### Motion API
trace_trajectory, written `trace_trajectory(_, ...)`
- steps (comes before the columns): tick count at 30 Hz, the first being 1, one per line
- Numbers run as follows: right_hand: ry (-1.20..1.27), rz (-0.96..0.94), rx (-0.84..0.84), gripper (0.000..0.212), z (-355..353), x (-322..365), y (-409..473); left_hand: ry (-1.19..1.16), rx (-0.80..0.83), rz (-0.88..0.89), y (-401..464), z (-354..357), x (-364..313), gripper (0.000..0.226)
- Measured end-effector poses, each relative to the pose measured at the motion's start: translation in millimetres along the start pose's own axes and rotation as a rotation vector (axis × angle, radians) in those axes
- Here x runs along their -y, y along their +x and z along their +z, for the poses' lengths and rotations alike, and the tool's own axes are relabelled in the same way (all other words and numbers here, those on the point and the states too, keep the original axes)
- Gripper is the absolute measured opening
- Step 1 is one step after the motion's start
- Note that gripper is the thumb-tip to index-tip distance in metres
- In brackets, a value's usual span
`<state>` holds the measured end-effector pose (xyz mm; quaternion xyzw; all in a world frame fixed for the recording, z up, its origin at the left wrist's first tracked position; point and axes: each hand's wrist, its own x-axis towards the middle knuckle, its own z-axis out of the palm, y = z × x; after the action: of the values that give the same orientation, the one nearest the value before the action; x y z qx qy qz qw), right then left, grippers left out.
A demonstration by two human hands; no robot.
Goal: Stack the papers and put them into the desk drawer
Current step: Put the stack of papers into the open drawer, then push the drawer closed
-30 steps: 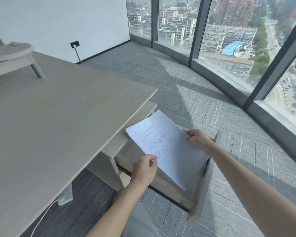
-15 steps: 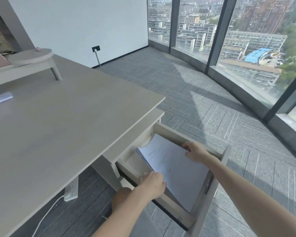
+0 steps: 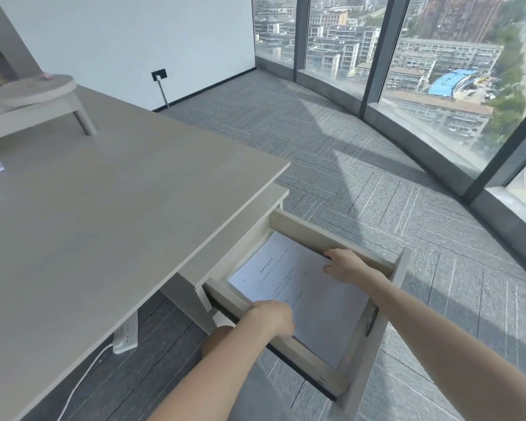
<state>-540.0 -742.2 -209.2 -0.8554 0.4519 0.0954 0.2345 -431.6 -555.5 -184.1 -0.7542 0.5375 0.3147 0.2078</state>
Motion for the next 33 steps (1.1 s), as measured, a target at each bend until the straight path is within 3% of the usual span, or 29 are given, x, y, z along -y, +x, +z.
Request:
trace_trajectory(4, -0.060, -0.035, -0.031, 0.015, -6.0, 7.1, -11.9, 0.022, -0.079, 0.002, -10.8, -2.4, 1.9, 0.036)
trace_trajectory(7, -0.061, -0.064, -0.052, 0.015, -17.6, 12.5, -27.9, -0.013, -0.215, 0.001, -19.3, -8.3, 9.7, 0.028)
trace_trajectory(13, -0.011, -0.045, -0.138, 0.043, -36.7, 9.5, -86.6, -0.089, -0.552, -0.002, -50.9, -42.4, 37.0, 0.033)
trace_trajectory(17, 0.166, 0.002, -0.376, 0.046, -29.1, -14.4, -132.8, -0.132, -0.691, -0.016, -72.3, -71.2, 59.7, 0.038)
trace_trajectory(21, 0.360, 0.136, -0.605, 0.043, -7.8, -38.8, -165.7, -0.257, -0.689, 0.023, -84.8, -87.9, 85.7, 0.045)
trace_trajectory(24, 0.518, 0.273, -0.495, 0.053, 2.2, -47.4, -177.8, -0.253, -0.789, 0.076, -84.6, -89.0, 97.5, 0.043)
trace_trajectory(29, 0.664, 0.246, -0.231, 0.070, 15.3, -47.4, -177.9, -0.232, -1.072, 0.165, -76.1, -97.7, 109.3, 0.033)
trace_trajectory(31, 0.704, 0.226, -0.177, 0.074, 16.6, -47.7, -175.0, -0.124, -1.002, 0.090, -71.4, -105.0, 123.1, 0.046)
trace_trajectory(33, 0.729, 0.206, -0.149, 0.077, 18.2, -50.4, -169.4, 0.004, -0.759, -0.050, -66.0, -105.6, 141.7, 0.072)
